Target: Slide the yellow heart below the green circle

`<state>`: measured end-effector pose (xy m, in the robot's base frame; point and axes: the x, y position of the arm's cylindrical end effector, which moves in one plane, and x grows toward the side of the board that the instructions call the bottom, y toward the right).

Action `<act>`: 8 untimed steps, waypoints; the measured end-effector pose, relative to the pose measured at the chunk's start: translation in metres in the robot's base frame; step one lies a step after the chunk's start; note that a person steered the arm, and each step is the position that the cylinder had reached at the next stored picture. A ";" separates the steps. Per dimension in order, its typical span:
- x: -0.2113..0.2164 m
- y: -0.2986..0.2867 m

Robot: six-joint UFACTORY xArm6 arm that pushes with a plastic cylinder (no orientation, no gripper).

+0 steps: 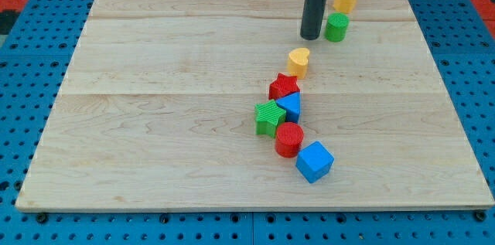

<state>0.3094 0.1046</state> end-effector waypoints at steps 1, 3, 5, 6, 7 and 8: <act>-0.011 0.020; 0.018 -0.009; 0.078 -0.126; 0.082 -0.080; 0.076 0.003; 0.077 -0.005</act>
<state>0.3863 0.0995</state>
